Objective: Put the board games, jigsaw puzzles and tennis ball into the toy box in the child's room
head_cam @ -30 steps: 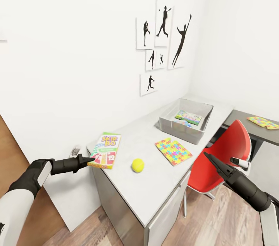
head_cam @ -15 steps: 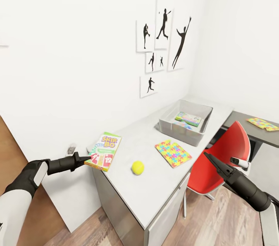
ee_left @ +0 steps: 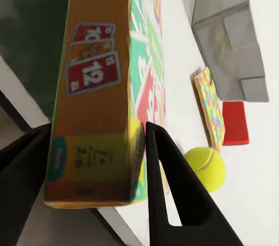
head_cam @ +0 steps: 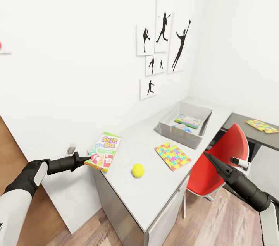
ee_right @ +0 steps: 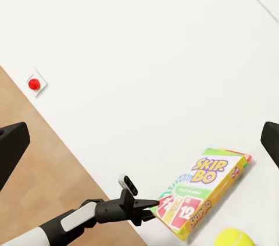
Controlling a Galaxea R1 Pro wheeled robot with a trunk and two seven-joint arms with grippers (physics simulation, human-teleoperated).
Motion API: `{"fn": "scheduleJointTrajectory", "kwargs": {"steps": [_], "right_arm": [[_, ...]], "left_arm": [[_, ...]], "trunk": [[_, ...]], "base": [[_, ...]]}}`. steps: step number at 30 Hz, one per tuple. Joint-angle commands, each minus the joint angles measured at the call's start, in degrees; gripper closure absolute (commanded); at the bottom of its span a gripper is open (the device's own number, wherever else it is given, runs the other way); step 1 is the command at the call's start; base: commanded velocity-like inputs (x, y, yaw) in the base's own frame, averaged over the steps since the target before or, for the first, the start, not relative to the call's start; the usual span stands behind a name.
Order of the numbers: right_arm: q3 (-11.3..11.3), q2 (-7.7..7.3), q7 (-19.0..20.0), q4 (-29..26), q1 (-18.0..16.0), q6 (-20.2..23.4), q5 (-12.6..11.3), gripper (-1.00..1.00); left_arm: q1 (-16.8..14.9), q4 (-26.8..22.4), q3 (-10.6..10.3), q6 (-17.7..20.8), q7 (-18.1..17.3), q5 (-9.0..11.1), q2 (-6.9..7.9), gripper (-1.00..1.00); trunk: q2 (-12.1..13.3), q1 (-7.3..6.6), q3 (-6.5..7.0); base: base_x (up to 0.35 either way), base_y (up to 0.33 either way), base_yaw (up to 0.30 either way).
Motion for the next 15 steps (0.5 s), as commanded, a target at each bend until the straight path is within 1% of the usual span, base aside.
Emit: {"fn": "scheduleJointTrajectory", "kwargs": {"steps": [1,7,11,15], "right_arm": [[0.0,0.00,0.1,0.0,0.0,0.4,-0.1,-1.00],[0.0,0.00,-0.4,-0.1,0.0,0.4,0.1,-1.00],[0.0,-0.02,-2.4,-0.2,0.0,0.6,0.1,-1.00],[0.2,0.12,-2.3,-0.1,0.0,0.4,-0.2,-1.00]], "left_arm": [[0.0,0.0,0.1,0.2,-0.2,-0.1,-0.01,1.00],[0.0,0.0,0.1,0.3,-0.2,-0.1,-0.02,1.00],[0.0,0.0,0.2,0.4,-0.2,-0.2,-0.06,1.00],[0.0,0.0,0.3,0.6,-0.2,-0.2,-0.03,1.00]], "trunk": [[0.4,-0.23,0.12],[2.8,-1.54,1.20],[4.4,-2.42,1.92],[6.0,-3.30,2.64]], "base": [[0.000,0.000,0.000],[0.000,0.000,0.000],[0.000,0.000,0.000],[0.000,0.000,0.000]]}}
